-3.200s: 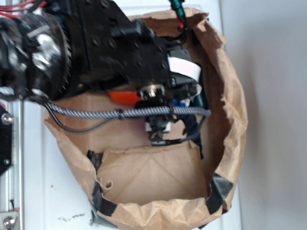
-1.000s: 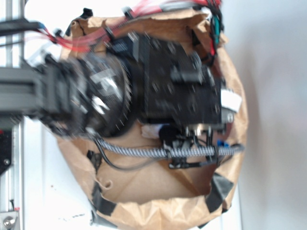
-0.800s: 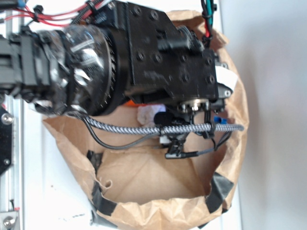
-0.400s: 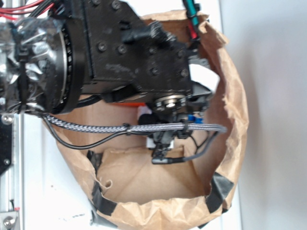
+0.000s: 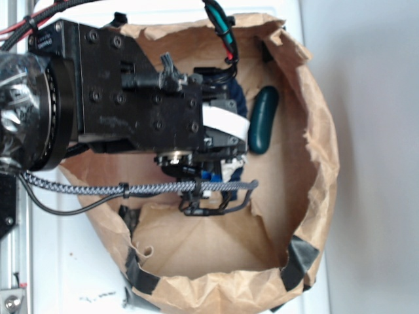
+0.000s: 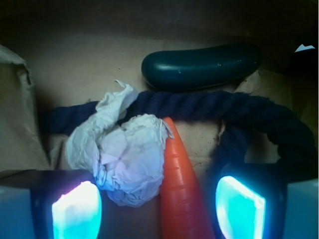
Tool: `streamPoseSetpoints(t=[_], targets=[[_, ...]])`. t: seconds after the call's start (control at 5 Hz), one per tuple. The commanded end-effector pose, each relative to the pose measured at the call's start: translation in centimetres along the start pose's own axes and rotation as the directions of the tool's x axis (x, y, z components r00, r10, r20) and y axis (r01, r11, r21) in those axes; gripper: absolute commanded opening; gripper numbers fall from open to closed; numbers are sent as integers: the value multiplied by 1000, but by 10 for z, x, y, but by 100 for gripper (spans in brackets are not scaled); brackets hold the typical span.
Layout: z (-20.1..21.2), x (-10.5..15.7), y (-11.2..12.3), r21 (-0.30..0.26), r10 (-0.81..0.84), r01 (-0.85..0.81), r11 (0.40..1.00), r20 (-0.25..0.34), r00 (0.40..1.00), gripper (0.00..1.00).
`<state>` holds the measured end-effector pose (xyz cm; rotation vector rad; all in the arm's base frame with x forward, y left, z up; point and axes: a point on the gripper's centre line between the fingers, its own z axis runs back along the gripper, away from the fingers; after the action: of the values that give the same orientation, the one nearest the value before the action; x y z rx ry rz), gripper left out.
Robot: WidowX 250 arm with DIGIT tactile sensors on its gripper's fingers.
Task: Grab the white paper.
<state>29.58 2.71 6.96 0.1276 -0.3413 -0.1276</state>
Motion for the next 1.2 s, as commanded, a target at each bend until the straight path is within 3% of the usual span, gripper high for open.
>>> streamPoseSetpoints(t=[0.0,0.2,0.6,1.0], targets=[[7,20,-4,45,-14,12,999,40,999,100],[14,19,-5,38,-22,20,999,51,998,100],[47,24,11,-84,-8,12,996,38,999,100],[45,24,-2,-101,-32,40,994,72,997,100]])
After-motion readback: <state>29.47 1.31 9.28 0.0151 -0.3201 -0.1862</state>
